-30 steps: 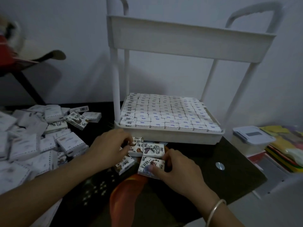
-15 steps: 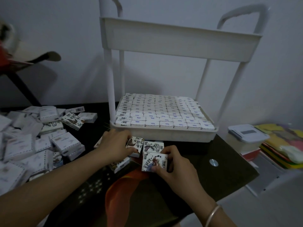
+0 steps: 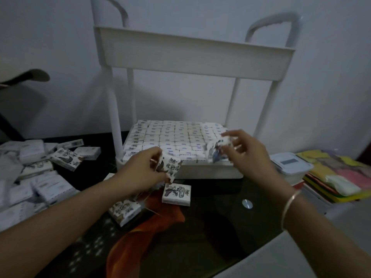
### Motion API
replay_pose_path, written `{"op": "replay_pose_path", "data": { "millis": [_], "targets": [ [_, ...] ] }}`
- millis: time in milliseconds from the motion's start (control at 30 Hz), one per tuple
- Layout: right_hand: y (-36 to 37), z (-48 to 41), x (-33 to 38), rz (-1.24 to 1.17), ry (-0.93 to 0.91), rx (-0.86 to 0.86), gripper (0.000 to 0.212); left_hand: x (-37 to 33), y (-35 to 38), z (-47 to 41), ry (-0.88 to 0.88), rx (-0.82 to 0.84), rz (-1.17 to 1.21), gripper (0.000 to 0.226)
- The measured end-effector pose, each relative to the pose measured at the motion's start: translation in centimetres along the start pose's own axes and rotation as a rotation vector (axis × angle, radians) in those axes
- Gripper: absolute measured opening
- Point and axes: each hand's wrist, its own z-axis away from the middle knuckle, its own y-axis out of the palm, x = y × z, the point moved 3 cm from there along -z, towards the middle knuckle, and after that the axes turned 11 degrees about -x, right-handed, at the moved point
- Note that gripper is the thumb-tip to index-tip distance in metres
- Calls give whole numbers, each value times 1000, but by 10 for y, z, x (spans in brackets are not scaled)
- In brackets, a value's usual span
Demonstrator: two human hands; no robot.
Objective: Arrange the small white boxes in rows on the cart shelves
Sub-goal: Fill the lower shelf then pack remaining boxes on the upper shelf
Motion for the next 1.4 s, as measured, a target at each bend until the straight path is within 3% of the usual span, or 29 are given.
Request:
{"op": "replay_pose_path", "data": {
  "millis": [100, 333, 433, 567, 800, 967, 1100, 1200, 1267, 1333, 1400],
  "targets": [
    [-4, -49, 4, 147, -48, -54, 26, -16, 10, -25, 65, -83, 53, 31],
    [29, -121, 3, 944, -381, -28, 42, -28, 56, -81, 212, -247, 185, 25],
    [36, -141, -7, 1105, -223, 81, 34, -27, 75, -104, 131, -266, 241, 26],
    [36, -159, -22, 1049, 42, 235, 7, -21, 89, -122, 45, -207, 318, 23],
    [38, -164, -43, 992, 139, 311, 28, -3, 85, -122, -106, -206, 599, 23],
    [54, -156, -68, 868, 177, 222, 26, -7, 86, -117, -60, -162, 488, 36],
    [57, -146, -72, 855, 252, 206, 9, -11, 84, -115, -60, -159, 477, 43],
    [57, -145, -59, 895, 83, 202, 18, -12, 85, -115, -69, -151, 516, 44],
    [57, -138, -36, 574, -37, 177, 37, -12, 85, -114, -99, -148, 571, 47],
    [60, -122, -9, 254, -76, 278, 40, -12, 86, -114, -106, -145, 604, 47],
    [63, -109, 7, 297, -192, 374, 29, -14, 87, -113, -73, -136, 589, 47]
  ]
}}
